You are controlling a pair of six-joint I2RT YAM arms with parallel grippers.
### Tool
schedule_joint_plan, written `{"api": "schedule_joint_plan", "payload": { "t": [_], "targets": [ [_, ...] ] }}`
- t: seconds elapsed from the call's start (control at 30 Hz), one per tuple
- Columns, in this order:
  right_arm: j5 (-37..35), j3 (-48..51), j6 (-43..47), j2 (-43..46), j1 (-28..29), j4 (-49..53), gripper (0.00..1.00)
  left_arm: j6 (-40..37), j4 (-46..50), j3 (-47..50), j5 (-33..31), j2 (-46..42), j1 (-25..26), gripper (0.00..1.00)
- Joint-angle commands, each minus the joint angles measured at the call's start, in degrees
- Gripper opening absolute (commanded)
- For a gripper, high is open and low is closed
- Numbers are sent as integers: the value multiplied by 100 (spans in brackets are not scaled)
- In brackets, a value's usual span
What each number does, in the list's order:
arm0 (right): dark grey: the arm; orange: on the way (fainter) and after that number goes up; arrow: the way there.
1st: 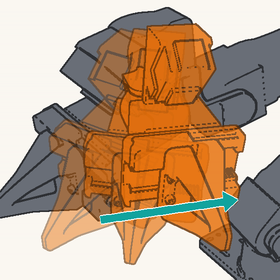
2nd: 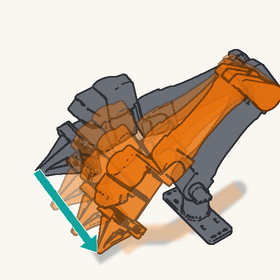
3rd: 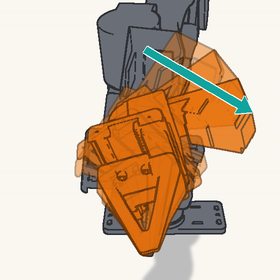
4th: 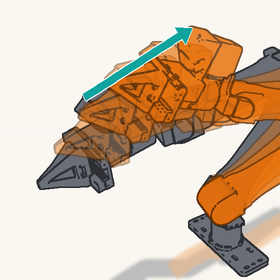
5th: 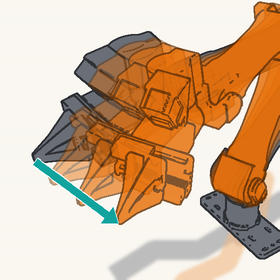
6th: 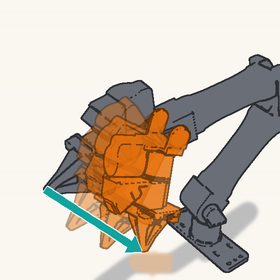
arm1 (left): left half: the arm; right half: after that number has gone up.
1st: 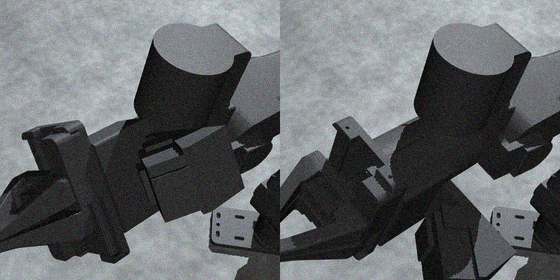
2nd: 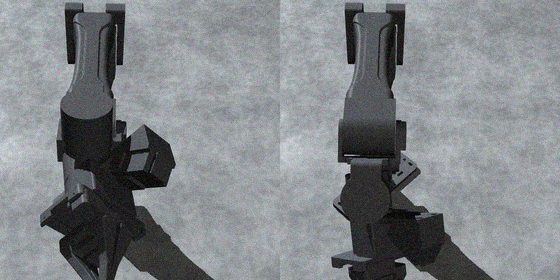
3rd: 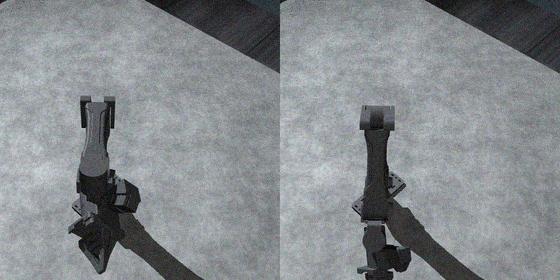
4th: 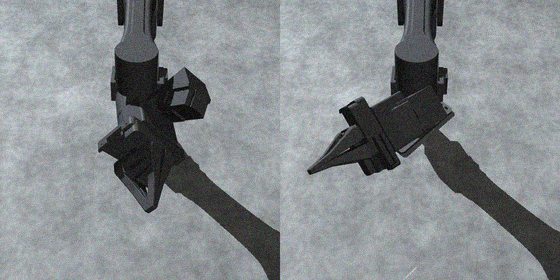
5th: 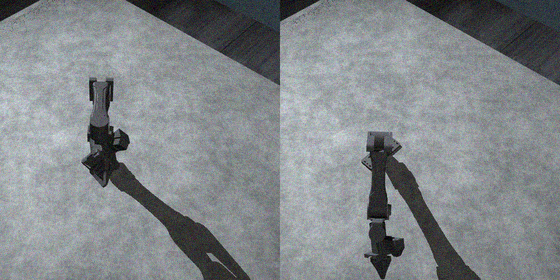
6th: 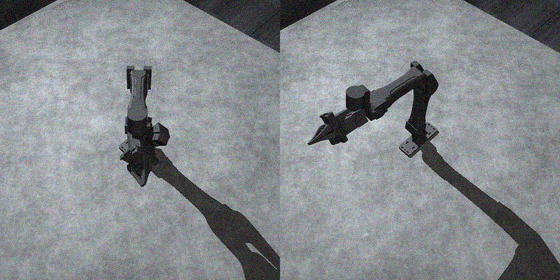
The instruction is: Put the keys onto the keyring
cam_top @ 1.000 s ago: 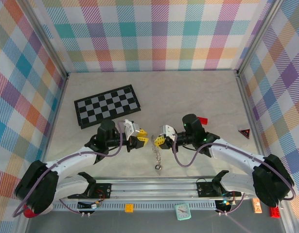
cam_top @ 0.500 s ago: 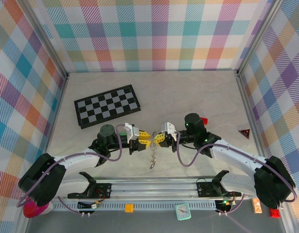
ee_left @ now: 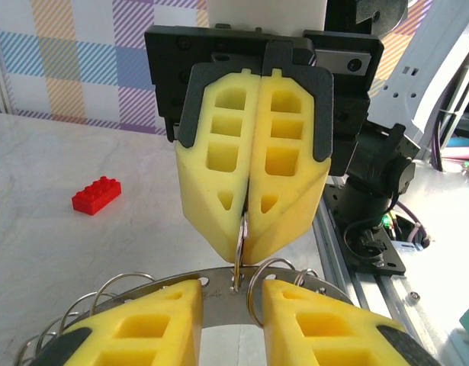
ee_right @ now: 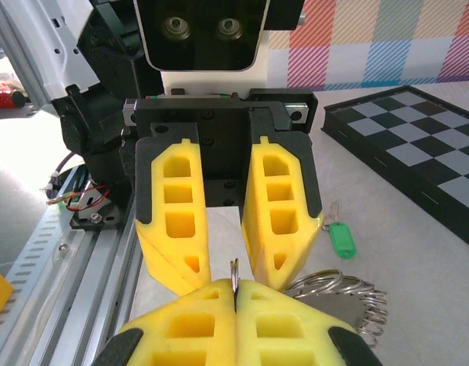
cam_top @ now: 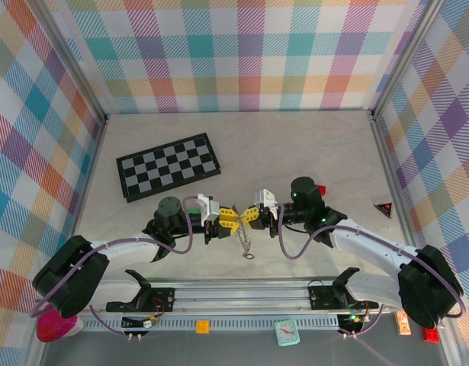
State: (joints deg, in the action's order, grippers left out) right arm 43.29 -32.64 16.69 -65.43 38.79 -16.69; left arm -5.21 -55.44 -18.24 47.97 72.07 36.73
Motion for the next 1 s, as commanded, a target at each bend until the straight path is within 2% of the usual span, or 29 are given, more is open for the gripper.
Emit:
{"api": "schedule_joint_plan", "payload": {
  "t": [0.0, 0.3, 0.5, 0.53, 0.63, 0.7, 0.83, 0.9, 0.97],
  "targets": [
    [342, -1, -177, -29, -9, -407, 0, 99, -502, -23, 134, 48, 49, 24],
    [522, -29, -306, -198, 31, -520, 0, 344, -923, -72, 35, 211, 62, 15],
    [278, -28, -76, -62, 33, -17, 0, 266, -953, -41, -115, 144, 62, 0],
    [135, -23, -5, 9, 32, 139, 8, 207, -859, -49, -160, 96, 62, 0],
    [-427, -101, 399, 308, 30, 864, 25, -132, -192, -85, -376, -189, 67, 0],
    [-902, -282, 710, 447, 33, 1594, 32, -595, 803, -242, -561, -498, 116, 0],
    [-1446, -780, 1136, 494, 39, 2883, 34, -1949, 3351, -851, -1080, -951, 437, 0],
    [-1480, -878, 1232, 520, 63, 3033, 35, -2255, 3983, -1041, -1232, -992, 551, 0],
    [-1464, -961, 1320, 484, 102, 3102, 36, -2357, 4192, -1127, -1312, -992, 634, 0]
  ]
}}
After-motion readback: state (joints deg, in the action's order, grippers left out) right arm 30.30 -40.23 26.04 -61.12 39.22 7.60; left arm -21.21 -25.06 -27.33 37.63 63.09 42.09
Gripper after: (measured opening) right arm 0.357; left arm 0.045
